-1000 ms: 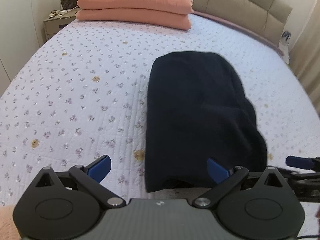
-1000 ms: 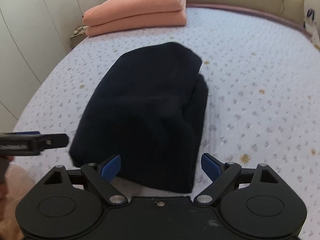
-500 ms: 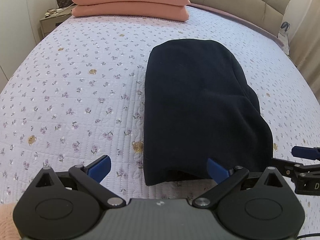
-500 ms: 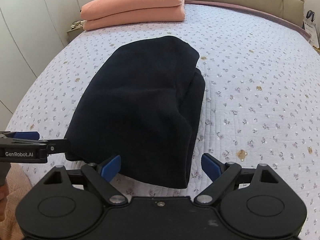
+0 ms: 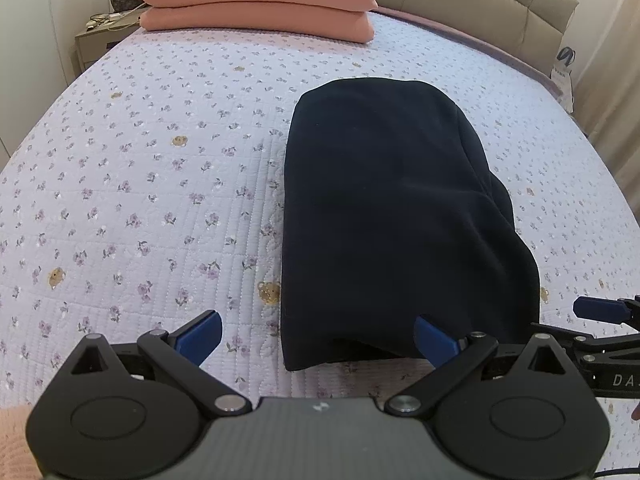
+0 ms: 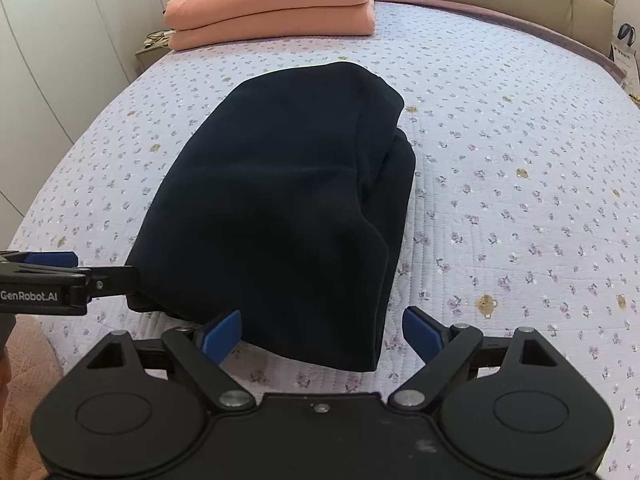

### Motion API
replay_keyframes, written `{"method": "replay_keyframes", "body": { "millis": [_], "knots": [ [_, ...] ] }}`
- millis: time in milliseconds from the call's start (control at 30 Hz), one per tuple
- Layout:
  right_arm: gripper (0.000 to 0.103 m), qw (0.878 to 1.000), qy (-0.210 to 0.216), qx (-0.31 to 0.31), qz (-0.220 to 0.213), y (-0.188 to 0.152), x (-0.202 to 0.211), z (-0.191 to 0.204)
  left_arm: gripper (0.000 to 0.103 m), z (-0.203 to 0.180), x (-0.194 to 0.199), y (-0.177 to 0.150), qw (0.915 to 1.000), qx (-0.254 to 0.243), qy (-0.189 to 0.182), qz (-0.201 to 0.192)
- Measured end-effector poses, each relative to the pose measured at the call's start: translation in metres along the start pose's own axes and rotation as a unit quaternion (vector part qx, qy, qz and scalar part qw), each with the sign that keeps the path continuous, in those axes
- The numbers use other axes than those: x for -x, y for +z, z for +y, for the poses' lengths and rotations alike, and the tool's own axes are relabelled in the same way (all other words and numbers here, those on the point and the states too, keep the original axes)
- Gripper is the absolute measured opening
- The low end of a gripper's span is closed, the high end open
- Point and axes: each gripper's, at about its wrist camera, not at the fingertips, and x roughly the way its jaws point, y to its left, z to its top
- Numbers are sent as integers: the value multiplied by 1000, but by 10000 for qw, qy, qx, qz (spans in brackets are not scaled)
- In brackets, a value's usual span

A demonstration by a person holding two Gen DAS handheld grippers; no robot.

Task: Fold large clothes

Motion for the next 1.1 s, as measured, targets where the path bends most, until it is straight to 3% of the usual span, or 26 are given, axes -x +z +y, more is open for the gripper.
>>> {"method": "replay_keyframes", "body": {
  "millis": [167,300,1100],
  "knots": [
    [103,9997,-148,190,-78,0,2,4,103,-2,-1,-1,10000,-39,12,11],
    [103,9999,157,39,-7,1,2,2,103,-3,-3,-1,10000,-41,-38,26],
    [103,9996,192,165,122,1,-4,5,103,-5,-4,-3,9998,-125,116,-33]
  ]
}}
